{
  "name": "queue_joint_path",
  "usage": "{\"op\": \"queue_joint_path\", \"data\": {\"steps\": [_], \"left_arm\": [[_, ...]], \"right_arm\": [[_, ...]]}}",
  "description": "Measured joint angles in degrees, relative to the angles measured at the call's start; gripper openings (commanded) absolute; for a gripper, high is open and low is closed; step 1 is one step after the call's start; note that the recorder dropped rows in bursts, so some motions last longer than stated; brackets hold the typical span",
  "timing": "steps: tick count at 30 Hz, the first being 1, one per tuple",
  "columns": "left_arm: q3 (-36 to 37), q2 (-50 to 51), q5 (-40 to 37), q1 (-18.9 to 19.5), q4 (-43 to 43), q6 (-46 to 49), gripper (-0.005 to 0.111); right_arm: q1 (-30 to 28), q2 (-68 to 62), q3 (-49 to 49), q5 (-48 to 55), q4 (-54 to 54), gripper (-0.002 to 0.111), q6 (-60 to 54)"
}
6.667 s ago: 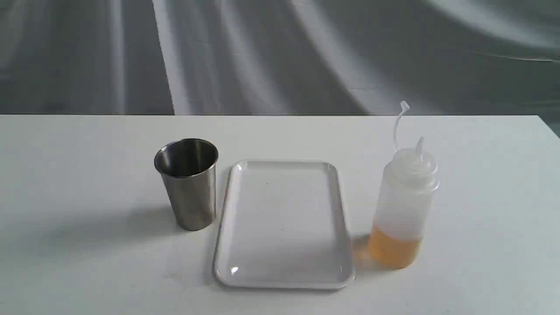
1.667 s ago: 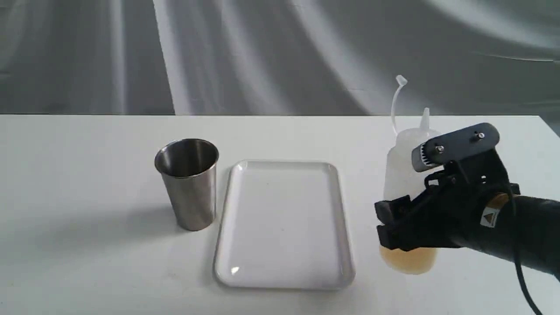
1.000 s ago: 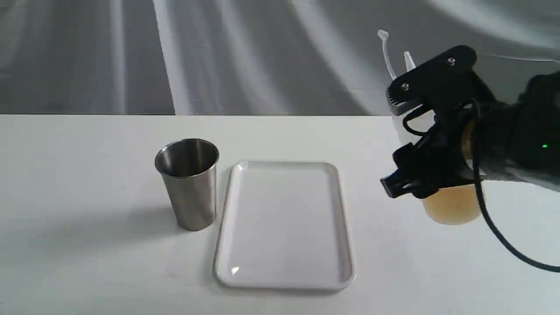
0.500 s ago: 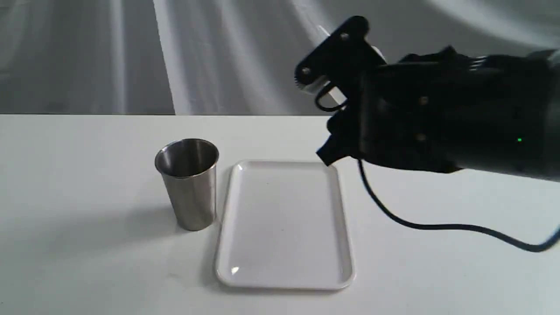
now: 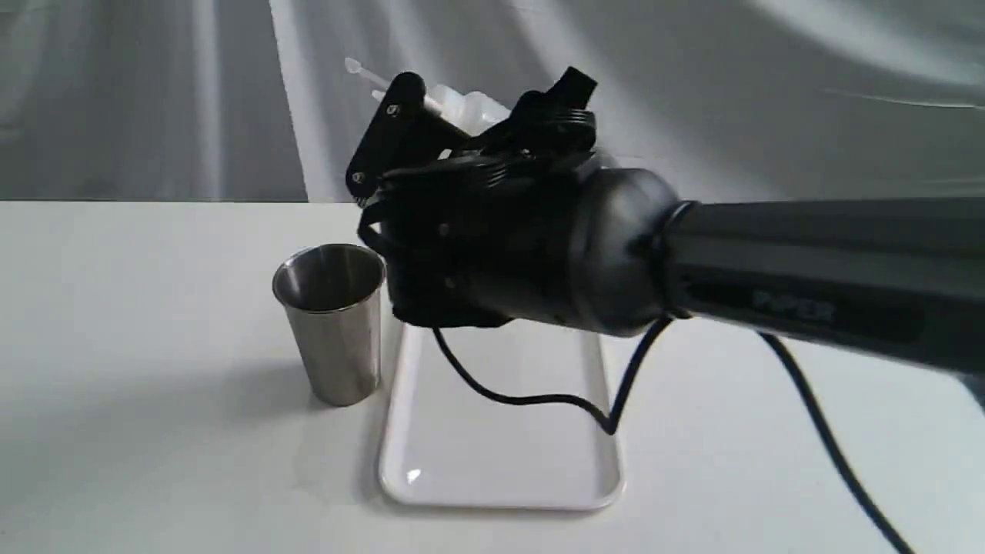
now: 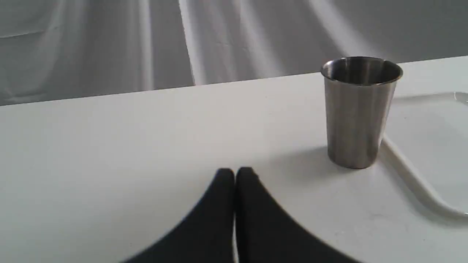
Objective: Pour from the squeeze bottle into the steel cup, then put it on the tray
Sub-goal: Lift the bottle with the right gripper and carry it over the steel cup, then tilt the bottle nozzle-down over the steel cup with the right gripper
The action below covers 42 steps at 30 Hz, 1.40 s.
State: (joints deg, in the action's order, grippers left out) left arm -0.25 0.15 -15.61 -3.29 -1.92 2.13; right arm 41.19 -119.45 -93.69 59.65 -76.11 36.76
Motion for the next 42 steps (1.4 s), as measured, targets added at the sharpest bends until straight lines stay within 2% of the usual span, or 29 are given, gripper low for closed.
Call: {"op": "queue_joint_path", "data": {"steps": [12,19,42], "left_arm": [[0.0,0.0,0.0,0.0,0.0,0.0,0.0],[0.0,0.0,0.0,0.0,0.0,0.0,0.0],[0.0,0.0,0.0,0.0,0.0,0.0,0.0]], "right_arm": [[1.47,-9.26,-10.09,8.98,-2.78,0.016,-7.67],[3.36,-11.51,-10.55,9.2,-5.3,0.016,-8.1],[3.46,-15.84,-10.67,8.72,-10.13,0.016,-8.22]]}}
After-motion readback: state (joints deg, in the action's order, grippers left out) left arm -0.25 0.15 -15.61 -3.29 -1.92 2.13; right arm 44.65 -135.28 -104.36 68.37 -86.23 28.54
